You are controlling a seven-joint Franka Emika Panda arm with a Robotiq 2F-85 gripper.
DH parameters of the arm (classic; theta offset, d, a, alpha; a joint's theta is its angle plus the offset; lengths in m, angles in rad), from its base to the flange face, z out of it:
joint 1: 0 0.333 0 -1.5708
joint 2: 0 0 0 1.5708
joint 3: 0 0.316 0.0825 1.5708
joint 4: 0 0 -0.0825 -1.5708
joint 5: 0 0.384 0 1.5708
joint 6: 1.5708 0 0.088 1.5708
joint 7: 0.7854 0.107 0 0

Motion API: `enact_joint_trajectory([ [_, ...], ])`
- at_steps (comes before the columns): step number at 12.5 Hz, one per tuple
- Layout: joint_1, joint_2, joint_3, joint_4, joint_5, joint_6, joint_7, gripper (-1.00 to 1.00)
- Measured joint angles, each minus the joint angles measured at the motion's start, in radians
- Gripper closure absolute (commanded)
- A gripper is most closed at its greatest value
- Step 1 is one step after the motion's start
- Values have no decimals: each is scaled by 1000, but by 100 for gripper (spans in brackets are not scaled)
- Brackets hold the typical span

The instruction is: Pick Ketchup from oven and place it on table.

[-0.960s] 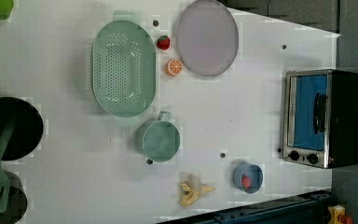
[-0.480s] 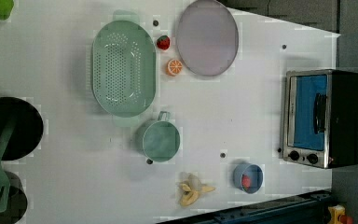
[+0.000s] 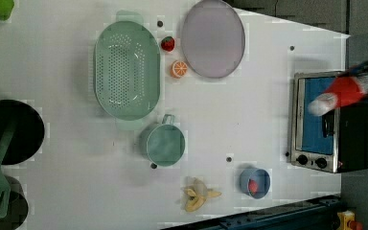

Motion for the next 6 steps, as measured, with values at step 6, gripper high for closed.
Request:
enact_joint_trajectory([
  [6, 78, 50, 58, -336, -34, 273, -4, -27],
])
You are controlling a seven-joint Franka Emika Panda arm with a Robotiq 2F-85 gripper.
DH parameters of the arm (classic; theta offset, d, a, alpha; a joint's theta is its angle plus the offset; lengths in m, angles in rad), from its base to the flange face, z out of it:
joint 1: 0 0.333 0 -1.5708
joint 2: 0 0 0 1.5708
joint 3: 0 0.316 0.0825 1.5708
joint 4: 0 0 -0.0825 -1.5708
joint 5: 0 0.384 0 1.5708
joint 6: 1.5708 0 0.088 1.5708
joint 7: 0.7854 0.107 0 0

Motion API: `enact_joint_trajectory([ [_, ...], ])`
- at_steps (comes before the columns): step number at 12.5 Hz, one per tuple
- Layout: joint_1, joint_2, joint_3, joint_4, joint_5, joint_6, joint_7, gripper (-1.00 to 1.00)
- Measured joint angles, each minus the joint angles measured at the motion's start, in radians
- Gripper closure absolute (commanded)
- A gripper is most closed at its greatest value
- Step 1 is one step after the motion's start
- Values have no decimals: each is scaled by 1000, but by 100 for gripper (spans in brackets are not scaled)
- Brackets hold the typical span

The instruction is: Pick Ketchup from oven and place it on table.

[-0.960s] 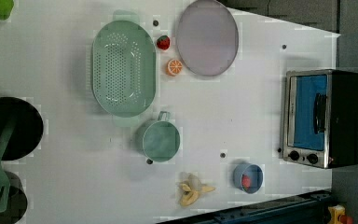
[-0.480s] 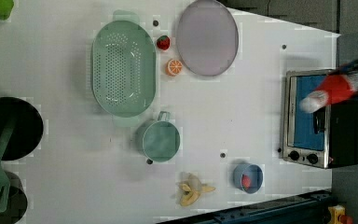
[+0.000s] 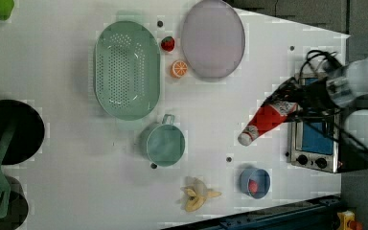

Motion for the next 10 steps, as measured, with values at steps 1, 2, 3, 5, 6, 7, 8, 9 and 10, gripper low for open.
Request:
enact_joint_trajectory([
  [1, 3, 0, -19, -63, 6, 86, 0, -27],
  [2, 4, 0, -45, -126, -17, 152, 0, -27],
  [3, -9, 6, -58, -185, -20, 203, 0, -27],
  [5, -46, 51, -74, -245, -10, 325, 0, -33],
  [6, -74, 82, -65, -255, -10, 396, 0, -53],
  [7, -86, 118, -66, -261, -4, 461, 3, -74],
  [8, -82, 149, -74, -261, 14, 488, 10, -96],
  [9, -73, 169, -84, -261, 16, 495, 15, -100],
  [10, -76, 179, -81, -269, 16, 504, 15, -100],
])
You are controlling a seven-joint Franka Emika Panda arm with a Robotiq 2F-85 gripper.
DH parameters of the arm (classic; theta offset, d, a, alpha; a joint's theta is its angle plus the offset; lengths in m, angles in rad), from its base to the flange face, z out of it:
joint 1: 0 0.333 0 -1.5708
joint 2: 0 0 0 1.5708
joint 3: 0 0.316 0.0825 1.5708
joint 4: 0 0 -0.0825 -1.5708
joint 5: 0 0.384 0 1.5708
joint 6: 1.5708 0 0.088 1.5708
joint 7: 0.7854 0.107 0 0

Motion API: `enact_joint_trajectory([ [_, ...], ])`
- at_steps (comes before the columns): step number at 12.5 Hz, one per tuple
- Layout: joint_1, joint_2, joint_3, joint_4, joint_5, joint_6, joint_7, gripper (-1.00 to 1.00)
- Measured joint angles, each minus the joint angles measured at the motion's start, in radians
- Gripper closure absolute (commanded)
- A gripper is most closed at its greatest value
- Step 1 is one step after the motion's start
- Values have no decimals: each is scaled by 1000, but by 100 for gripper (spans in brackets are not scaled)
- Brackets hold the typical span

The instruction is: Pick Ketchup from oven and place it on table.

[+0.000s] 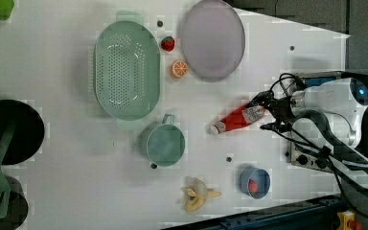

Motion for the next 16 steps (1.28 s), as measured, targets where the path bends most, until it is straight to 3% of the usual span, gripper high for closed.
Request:
enact_joint_trajectory([
  [5, 4, -39, 4, -31, -18, -33, 14, -100],
  [8, 21, -190, 7, 23, -12, -184, 20, -100],
  [12, 30, -407, 18, 312, -38, -425, 41, -100],
  [16, 37, -512, 18, 568, -18, -687, 46, -100],
])
